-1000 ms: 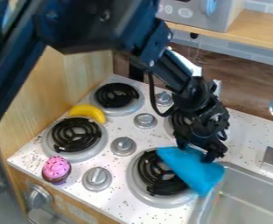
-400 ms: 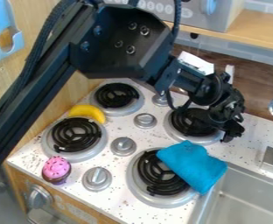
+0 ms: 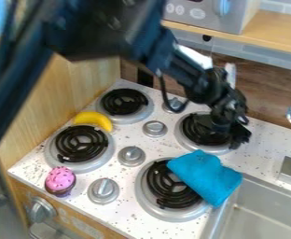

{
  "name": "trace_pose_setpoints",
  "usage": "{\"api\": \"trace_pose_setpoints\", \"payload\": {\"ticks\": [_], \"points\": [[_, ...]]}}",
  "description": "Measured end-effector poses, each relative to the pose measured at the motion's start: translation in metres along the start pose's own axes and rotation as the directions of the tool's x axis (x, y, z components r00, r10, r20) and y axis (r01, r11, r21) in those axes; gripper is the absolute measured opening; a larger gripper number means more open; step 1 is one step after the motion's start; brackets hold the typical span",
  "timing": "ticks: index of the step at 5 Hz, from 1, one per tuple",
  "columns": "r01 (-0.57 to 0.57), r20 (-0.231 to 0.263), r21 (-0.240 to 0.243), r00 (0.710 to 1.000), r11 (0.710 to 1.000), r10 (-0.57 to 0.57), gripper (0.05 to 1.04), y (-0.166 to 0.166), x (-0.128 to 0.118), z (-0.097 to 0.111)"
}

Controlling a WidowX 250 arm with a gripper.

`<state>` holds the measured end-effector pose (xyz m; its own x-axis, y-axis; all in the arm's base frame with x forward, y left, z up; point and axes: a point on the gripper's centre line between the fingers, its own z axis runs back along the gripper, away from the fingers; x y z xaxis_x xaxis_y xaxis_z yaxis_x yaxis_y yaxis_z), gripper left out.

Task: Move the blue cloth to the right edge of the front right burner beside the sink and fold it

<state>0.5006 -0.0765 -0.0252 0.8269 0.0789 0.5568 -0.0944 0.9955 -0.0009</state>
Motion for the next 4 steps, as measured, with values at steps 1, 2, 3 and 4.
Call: {"api": "trace_pose_setpoints", "payload": {"ticks": [1,2,3,4], "points": [[-0.010,-0.003,-0.057,1.000,0.998,0.010,1.000,0.006,0.005,0.041],[-0.031,0.028,-0.116,0.999,0.993,0.034,1.000,0.008,-0.006,0.084],[0.017,-0.029,-0.126,0.999,0.992,-0.021,1.000,0.009,-0.021,0.099],[0.050,-0.126,-0.144,0.990,0.988,-0.069,1.000,0.018,-0.035,0.125]]}}
